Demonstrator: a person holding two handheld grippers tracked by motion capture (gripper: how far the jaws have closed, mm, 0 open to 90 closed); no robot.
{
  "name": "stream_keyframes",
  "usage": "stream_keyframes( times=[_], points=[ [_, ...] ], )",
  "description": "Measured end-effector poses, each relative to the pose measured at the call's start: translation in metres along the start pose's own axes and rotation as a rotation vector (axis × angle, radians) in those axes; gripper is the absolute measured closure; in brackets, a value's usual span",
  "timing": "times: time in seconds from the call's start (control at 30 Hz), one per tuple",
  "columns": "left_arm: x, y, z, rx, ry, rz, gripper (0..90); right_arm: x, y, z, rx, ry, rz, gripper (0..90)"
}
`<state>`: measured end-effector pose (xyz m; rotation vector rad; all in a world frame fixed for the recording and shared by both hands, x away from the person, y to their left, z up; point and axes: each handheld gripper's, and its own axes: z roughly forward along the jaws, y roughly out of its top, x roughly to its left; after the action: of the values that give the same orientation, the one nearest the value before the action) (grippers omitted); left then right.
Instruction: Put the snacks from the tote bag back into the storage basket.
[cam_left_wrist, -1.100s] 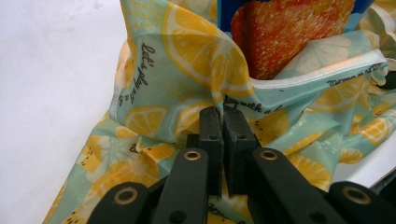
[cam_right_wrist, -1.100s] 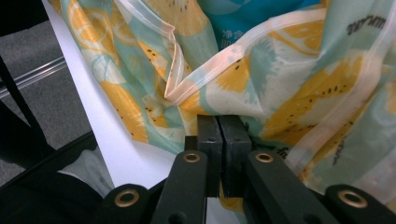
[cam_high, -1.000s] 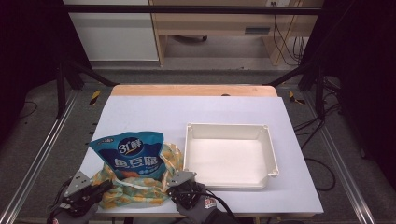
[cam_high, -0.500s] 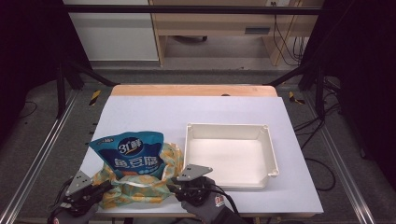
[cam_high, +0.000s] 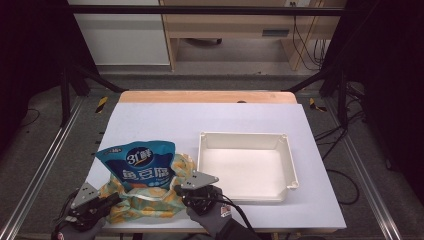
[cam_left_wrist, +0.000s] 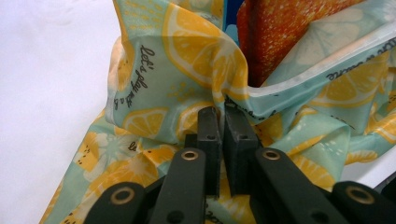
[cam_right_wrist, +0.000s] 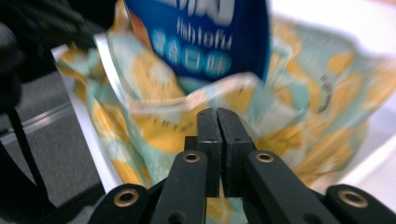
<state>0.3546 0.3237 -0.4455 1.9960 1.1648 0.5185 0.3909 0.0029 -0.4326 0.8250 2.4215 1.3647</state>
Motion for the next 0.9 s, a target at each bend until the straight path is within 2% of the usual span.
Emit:
stream_keyframes(
  times=[0.2, 0.37, 0.47, 0.57, 0.77, 0.9],
  points=[
    [0.005, 0.001, -0.008, -0.056, -0.016, -0.032, 77.8, 0.001, -0.014, 0.015, 0.072, -0.016, -0.003, 90.0],
    [0.008, 0.007, -0.025, -0.155, -0.031, -0.065, 72.9, 0.002, -0.02, 0.022, 0.103, -0.013, -0.005, 90.0],
    [0.005, 0.012, -0.035, -0.22, -0.035, -0.057, 73.7, 0.004, -0.024, 0.027, 0.127, -0.007, -0.006, 90.0],
    [0.0, 0.017, -0.04, -0.249, -0.04, -0.044, 76.4, 0.004, -0.026, 0.029, 0.142, -0.005, -0.003, 90.0],
    [-0.008, 0.027, -0.041, -0.271, -0.051, -0.016, 82.5, 0.004, -0.029, 0.033, 0.157, -0.001, -0.004, 90.0],
    [-0.015, 0.03, -0.031, -0.234, -0.052, 0.025, 84.7, 0.005, -0.032, 0.036, 0.167, 0.001, -0.004, 90.0]
  ],
)
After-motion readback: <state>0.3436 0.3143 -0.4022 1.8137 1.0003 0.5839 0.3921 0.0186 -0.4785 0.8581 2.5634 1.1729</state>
